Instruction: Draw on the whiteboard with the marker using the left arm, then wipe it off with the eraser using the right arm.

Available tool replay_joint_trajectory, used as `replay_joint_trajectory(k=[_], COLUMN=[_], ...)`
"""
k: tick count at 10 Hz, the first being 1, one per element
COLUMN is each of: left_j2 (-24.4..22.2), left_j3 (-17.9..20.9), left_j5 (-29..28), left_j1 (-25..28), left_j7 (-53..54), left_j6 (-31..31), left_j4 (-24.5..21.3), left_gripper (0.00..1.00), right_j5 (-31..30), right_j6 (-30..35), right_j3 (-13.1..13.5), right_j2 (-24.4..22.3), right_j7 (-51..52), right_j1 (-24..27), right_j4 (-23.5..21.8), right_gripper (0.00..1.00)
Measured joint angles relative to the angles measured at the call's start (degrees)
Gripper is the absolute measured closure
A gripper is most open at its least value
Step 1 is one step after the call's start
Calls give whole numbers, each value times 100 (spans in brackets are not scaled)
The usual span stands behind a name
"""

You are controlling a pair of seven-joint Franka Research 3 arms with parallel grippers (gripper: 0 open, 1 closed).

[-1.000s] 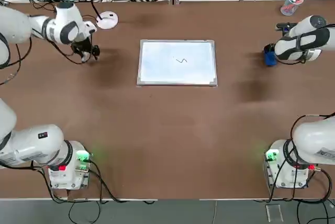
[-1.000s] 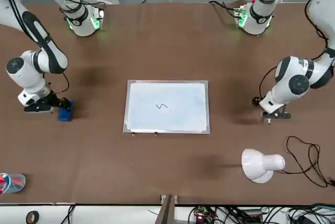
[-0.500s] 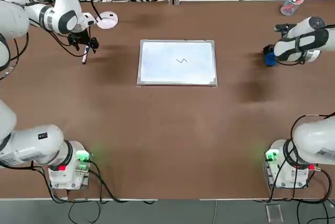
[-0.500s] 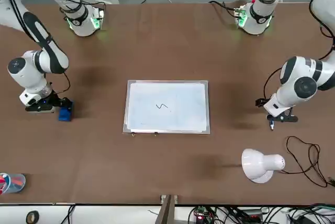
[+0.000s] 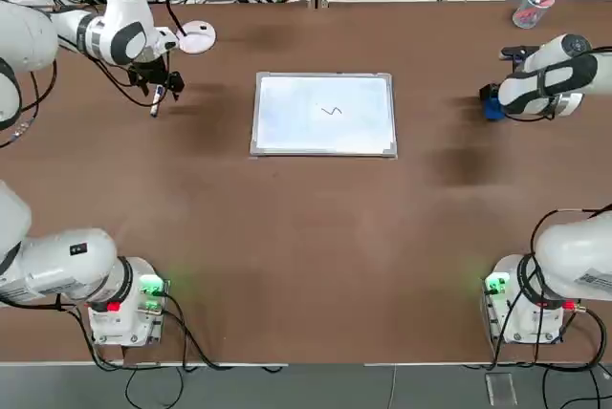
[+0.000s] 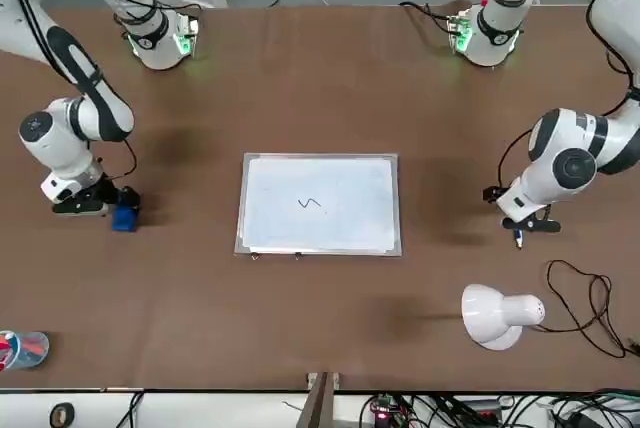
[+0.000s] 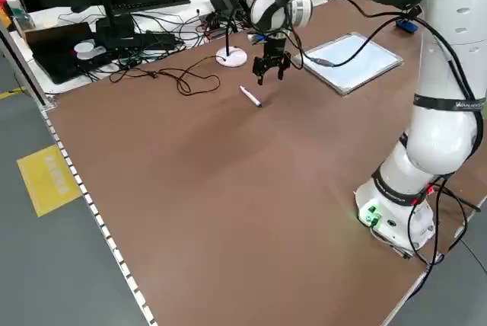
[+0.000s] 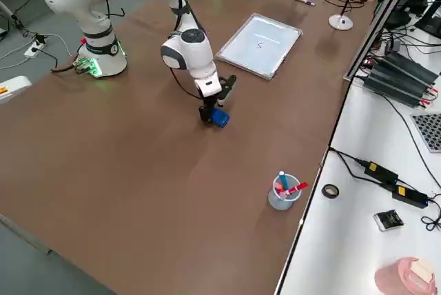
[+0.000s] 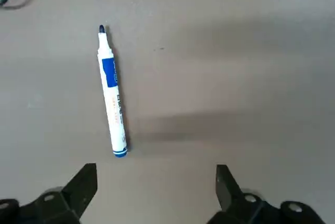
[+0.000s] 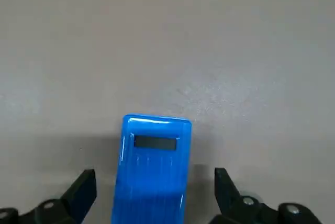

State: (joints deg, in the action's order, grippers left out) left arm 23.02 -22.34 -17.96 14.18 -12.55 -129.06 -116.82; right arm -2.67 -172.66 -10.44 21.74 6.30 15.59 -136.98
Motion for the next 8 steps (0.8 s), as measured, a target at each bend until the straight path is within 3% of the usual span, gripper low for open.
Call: replay_joint_trajectory(k=[4,8], left_j2=[-406,-1332], left_j3=[-3,-1], left_j5=[0,472], left_j1=[-39,-89], left_j7=[0,1], left_j6=[125,490], left_j4=[293,410], left_gripper=[0,0], right_j5=[0,0], right_j6=[-14,-40], right_j3=[12,36], right_j2=[1,25], right_j7=[0,3], right_j1=[3,7], right_j4=[0,-1], right_gripper=[4,4])
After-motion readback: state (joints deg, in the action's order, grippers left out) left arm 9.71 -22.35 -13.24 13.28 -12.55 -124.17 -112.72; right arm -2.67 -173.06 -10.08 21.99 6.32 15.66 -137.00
